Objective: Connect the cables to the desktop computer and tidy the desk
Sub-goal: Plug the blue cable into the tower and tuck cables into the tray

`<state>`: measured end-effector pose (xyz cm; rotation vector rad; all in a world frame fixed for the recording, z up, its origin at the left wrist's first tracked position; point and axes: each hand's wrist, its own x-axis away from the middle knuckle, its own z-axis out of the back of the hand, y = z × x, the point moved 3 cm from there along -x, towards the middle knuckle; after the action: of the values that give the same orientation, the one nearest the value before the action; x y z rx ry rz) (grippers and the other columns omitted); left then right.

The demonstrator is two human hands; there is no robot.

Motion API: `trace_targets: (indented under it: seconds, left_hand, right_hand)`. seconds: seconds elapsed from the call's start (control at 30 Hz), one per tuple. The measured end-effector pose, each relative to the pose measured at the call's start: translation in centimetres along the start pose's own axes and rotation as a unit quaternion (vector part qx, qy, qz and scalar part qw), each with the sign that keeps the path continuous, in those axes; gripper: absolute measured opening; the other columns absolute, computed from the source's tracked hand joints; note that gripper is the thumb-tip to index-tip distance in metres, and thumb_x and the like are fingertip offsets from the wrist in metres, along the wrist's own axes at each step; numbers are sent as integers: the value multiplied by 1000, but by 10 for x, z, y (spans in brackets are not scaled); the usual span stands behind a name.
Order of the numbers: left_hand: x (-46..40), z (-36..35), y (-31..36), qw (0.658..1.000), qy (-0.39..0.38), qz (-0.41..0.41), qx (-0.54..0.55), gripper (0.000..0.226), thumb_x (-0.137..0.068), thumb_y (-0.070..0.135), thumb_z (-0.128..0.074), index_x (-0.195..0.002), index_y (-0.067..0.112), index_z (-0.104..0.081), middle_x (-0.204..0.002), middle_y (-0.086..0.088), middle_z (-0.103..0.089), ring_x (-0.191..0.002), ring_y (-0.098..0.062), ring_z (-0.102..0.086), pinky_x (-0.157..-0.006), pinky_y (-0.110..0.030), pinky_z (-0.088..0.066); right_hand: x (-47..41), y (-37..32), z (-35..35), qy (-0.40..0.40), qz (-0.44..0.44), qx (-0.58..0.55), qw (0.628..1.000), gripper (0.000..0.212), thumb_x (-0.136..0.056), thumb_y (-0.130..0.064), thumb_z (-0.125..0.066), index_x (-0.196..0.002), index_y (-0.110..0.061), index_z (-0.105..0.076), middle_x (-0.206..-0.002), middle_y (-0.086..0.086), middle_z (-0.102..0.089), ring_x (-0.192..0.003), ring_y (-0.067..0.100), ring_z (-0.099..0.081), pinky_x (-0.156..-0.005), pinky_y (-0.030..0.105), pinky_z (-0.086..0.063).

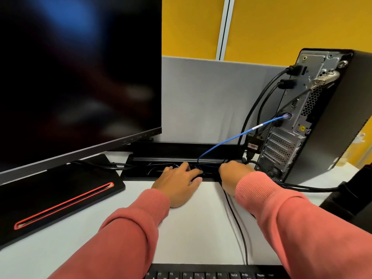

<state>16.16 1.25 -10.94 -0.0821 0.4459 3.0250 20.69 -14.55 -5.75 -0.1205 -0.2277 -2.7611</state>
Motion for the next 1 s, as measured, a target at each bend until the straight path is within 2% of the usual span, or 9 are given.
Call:
trace_targets:
  seconds: [0.13,0.27,0.37,0.43,0.57,0.7,0.77,0.9,1.0]
  left_hand:
    - [-3,-3,-4,1000,8,-10,6,47,-107,54,-24,-147,41,-44,-125,8,-43,-103,-15,-41,-110,-38,-31]
    - [-4,-3,-5,999,30,-33,2,44,-107,53,-27,-147,40,-42,-123,8,-43,-111,-15,-45,-105,-38,-35]
    - [-4,-2,-6,996,81,-36,-14,43,-105,50,-34,-147,38,-40,-124,7,-41,-116,-17,-42,-105,-38,-35]
    - [-4,-2,-9,994,102,-19,-38,45,-105,50,-34,-147,36,-41,-131,6,-40,-122,-19,-41,-109,-40,-33]
    - [-7,-7,-14,998,13,38,-54,59,-104,60,-22,-156,35,-36,-154,2,-41,-143,-23,-36,-122,-44,-22]
    - [-7,-4,-15,997,-33,35,-59,61,-104,60,-18,-157,35,-34,-160,4,-43,-144,-21,-42,-119,-41,-26]
    - [-5,-3,-17,997,-26,33,-57,58,-105,57,-18,-156,37,-36,-158,7,-45,-142,-20,-42,-118,-42,-26]
    - [4,-2,-17,996,19,31,-81,54,-106,53,-21,-155,36,-37,-156,6,-42,-140,-19,-33,-117,-43,-24]
    - [14,2,-26,991,63,71,-91,58,-106,53,-25,-160,33,-24,-165,-4,-25,-152,-24,-19,-123,-44,-17]
  right_hand:
    - [17,0,8,38,9,-31,999,35,-91,-3,-47,-122,-12,-61,-111,12,-59,-102,36,-63,-81,42,-51]
    - [16,3,12,106,-6,-74,992,24,-86,-2,-51,-105,-14,-61,-93,7,-55,-81,33,-55,-71,38,-45]
    - [17,2,9,115,-1,-63,991,30,-87,-3,-52,-111,-17,-62,-104,5,-58,-96,32,-60,-80,41,-48]
    - [16,0,3,101,9,-40,994,31,-89,-4,-51,-114,-17,-64,-106,3,-54,-106,31,-58,-87,45,-48]
    - [14,-1,4,59,6,-24,998,29,-92,-6,-46,-111,-16,-65,-100,0,-47,-109,31,-57,-96,51,-45]
    - [14,-7,5,-3,8,-3,1000,35,-97,-7,-41,-124,-15,-60,-128,5,-52,-121,34,-55,-103,54,-39]
    - [16,-9,6,-11,3,-9,1000,35,-97,-6,-40,-125,-15,-59,-130,5,-52,-120,34,-56,-103,53,-38]
    - [31,-7,7,40,12,-39,998,21,-90,-3,-43,-98,-19,-54,-116,6,-60,-106,32,-61,-97,49,-39]
    - [39,-8,6,108,22,-50,993,27,-90,-3,-46,-108,-17,-59,-114,5,-56,-109,31,-58,-90,45,-40]
